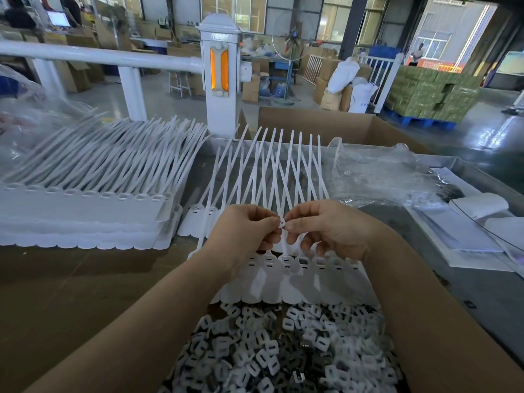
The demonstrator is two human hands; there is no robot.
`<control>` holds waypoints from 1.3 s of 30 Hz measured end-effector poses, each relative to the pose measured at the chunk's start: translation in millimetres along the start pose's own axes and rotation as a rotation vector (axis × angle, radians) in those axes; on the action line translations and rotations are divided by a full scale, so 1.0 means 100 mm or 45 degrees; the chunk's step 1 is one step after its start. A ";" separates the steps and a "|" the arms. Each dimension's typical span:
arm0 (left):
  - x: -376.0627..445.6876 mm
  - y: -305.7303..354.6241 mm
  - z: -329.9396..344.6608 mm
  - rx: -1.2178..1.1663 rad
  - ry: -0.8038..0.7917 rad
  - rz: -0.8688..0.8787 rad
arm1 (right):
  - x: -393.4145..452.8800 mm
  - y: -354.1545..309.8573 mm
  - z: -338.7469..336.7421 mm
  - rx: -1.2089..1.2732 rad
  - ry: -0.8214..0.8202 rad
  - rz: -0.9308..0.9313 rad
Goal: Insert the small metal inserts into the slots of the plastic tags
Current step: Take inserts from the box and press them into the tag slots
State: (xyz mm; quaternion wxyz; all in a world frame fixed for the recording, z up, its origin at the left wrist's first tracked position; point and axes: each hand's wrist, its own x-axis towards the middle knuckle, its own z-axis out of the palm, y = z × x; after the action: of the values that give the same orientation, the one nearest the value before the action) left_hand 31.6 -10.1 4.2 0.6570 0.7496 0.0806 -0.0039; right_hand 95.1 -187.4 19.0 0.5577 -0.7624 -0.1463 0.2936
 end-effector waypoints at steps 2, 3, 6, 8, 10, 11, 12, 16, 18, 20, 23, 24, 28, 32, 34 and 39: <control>0.00 0.00 0.01 0.044 0.003 0.031 | 0.00 0.00 0.00 -0.003 -0.007 -0.005; -0.01 0.00 0.01 0.063 -0.001 0.045 | -0.01 -0.01 0.00 -0.007 -0.006 -0.009; -0.02 0.01 0.01 0.084 -0.024 0.057 | -0.02 -0.01 0.00 -0.033 0.022 -0.034; -0.02 0.01 0.01 0.026 -0.035 0.033 | -0.02 -0.01 0.01 -0.048 0.058 -0.056; -0.01 0.01 0.00 -0.068 -0.039 -0.014 | -0.02 -0.02 0.01 -0.043 0.078 -0.075; -0.01 0.02 -0.01 -0.120 -0.046 -0.042 | -0.02 -0.02 0.01 -0.043 0.082 -0.088; -0.02 0.02 -0.01 -0.172 -0.059 -0.069 | -0.02 -0.02 0.02 -0.050 0.083 -0.104; -0.02 0.03 -0.01 -0.275 -0.095 -0.123 | -0.03 -0.02 0.02 -0.092 0.051 -0.165; -0.02 0.03 -0.02 -0.300 -0.108 -0.140 | -0.03 -0.02 0.02 -0.098 0.040 -0.177; -0.02 0.02 -0.03 -0.311 -0.114 -0.160 | -0.03 -0.02 0.01 -0.094 0.024 -0.175; -0.01 0.00 -0.03 -0.293 -0.093 -0.158 | -0.03 -0.01 0.00 -0.100 -0.010 -0.149; -0.01 0.00 -0.03 -0.278 -0.083 -0.147 | -0.02 0.00 0.00 -0.097 -0.010 -0.139; -0.01 -0.01 -0.02 -0.187 -0.033 -0.081 | -0.01 0.02 0.00 -0.106 0.041 -0.087; -0.02 -0.01 0.01 -0.043 -0.054 -0.008 | 0.00 0.01 0.01 -0.115 0.113 -0.052; -0.03 -0.02 0.03 0.077 -0.069 0.044 | 0.02 0.03 0.02 -0.090 0.202 -0.025; -0.06 -0.04 0.17 0.364 -0.081 0.168 | 0.04 0.12 0.00 -0.036 0.337 0.064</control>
State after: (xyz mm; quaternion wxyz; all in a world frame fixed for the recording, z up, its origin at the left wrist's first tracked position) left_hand 27.3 -27.2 -1.8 0.5445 0.8387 0.0091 0.0042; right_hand 97.2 -188.9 6.0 0.5538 -0.8057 -0.0564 0.2024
